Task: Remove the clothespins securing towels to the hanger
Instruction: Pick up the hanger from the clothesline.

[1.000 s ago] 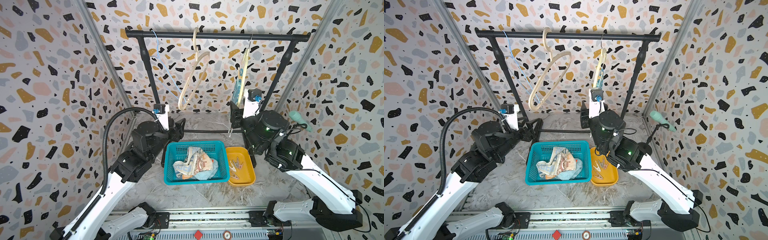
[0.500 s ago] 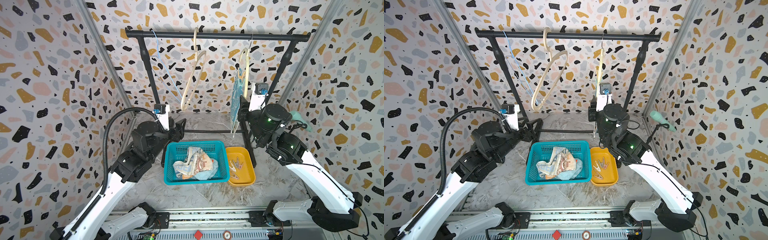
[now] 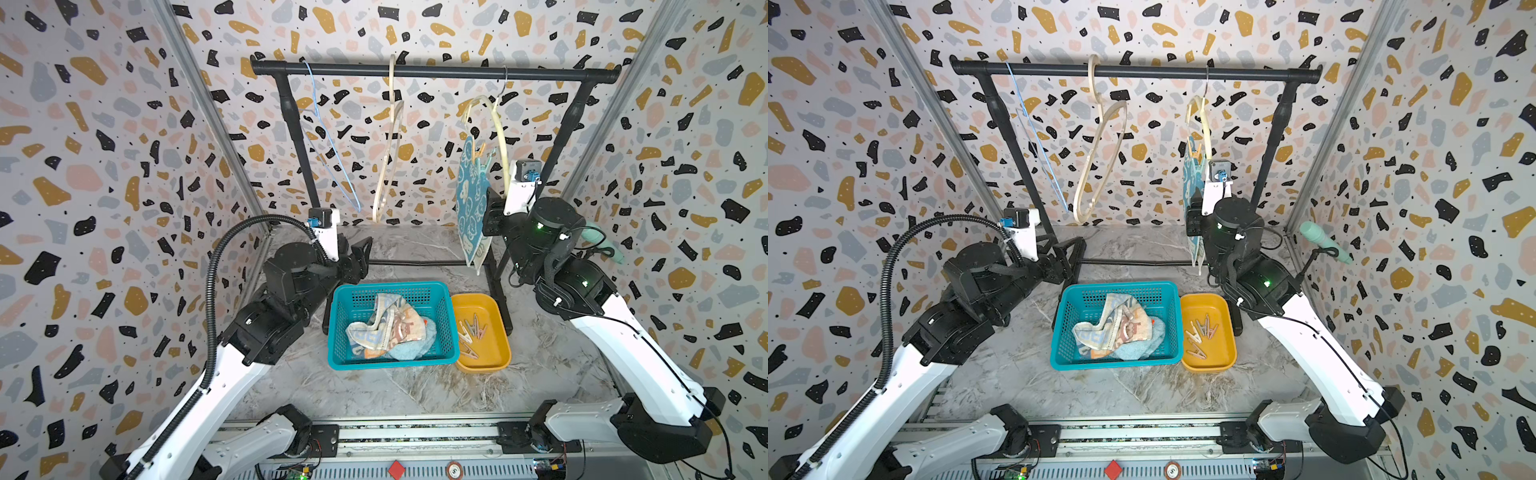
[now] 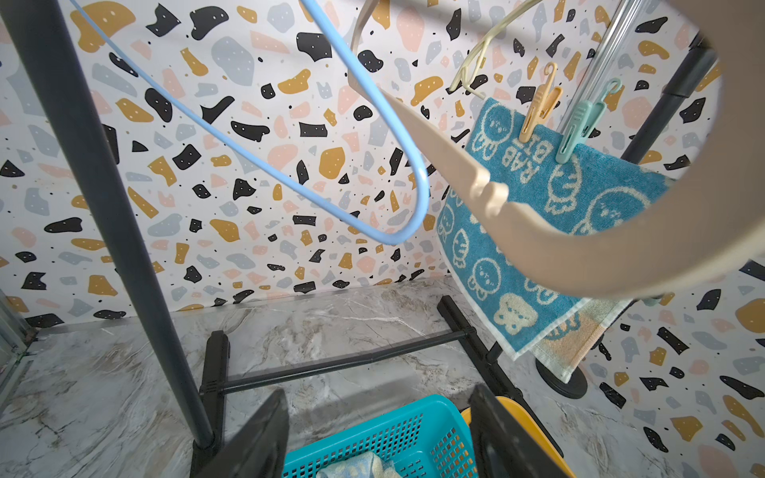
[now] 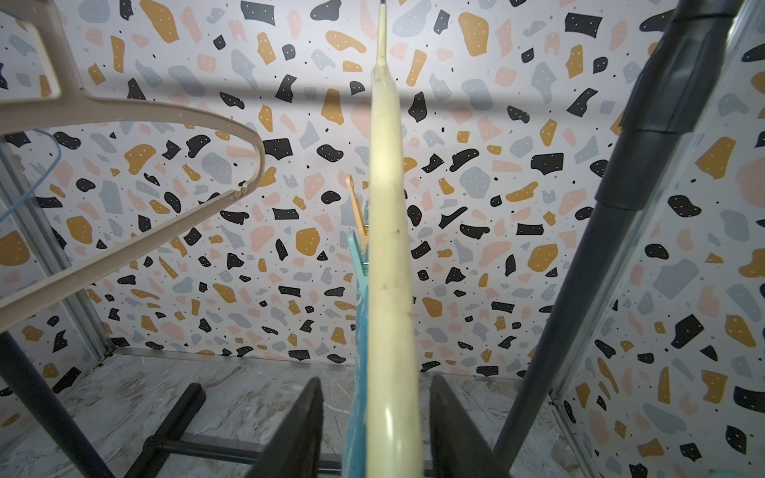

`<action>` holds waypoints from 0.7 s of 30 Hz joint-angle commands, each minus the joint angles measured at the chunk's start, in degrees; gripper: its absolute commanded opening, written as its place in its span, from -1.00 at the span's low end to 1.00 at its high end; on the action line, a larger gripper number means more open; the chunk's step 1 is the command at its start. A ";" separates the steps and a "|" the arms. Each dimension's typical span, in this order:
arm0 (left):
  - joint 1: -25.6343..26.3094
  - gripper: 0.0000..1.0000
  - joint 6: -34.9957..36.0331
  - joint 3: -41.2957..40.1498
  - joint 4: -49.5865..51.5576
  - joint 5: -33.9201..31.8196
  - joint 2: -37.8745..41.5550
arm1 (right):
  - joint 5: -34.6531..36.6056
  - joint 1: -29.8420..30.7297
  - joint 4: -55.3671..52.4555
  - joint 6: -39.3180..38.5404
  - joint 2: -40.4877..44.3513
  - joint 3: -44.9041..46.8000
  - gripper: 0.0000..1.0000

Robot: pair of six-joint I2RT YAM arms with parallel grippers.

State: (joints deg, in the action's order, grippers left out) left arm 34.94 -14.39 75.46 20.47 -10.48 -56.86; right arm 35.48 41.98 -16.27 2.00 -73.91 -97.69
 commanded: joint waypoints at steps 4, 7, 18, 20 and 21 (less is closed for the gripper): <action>-0.31 0.39 -0.05 0.25 -2.32 0.24 0.22 | -0.94 -1.11 0.11 0.64 0.43 -2.09 -0.54; -0.31 0.39 -0.11 0.23 -2.12 0.22 0.20 | -1.20 -1.19 0.76 0.29 0.61 -1.97 -0.81; -0.31 0.39 0.11 0.05 -1.85 -0.33 0.87 | -2.82 -1.28 6.10 -1.20 2.28 0.01 -1.00; -0.31 0.39 0.23 0.04 -1.84 -0.41 0.83 | -3.49 -1.28 6.77 -1.51 2.31 -0.12 -1.00; -0.31 0.39 0.23 0.06 -1.90 -0.42 0.87 | -3.89 -1.27 7.32 -1.78 2.36 -0.17 -1.00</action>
State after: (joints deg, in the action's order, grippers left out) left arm 34.94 -14.37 75.46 20.49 -10.57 -56.84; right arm 32.93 40.86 -14.15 1.13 -73.76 -97.12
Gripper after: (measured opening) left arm 0.693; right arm 0.121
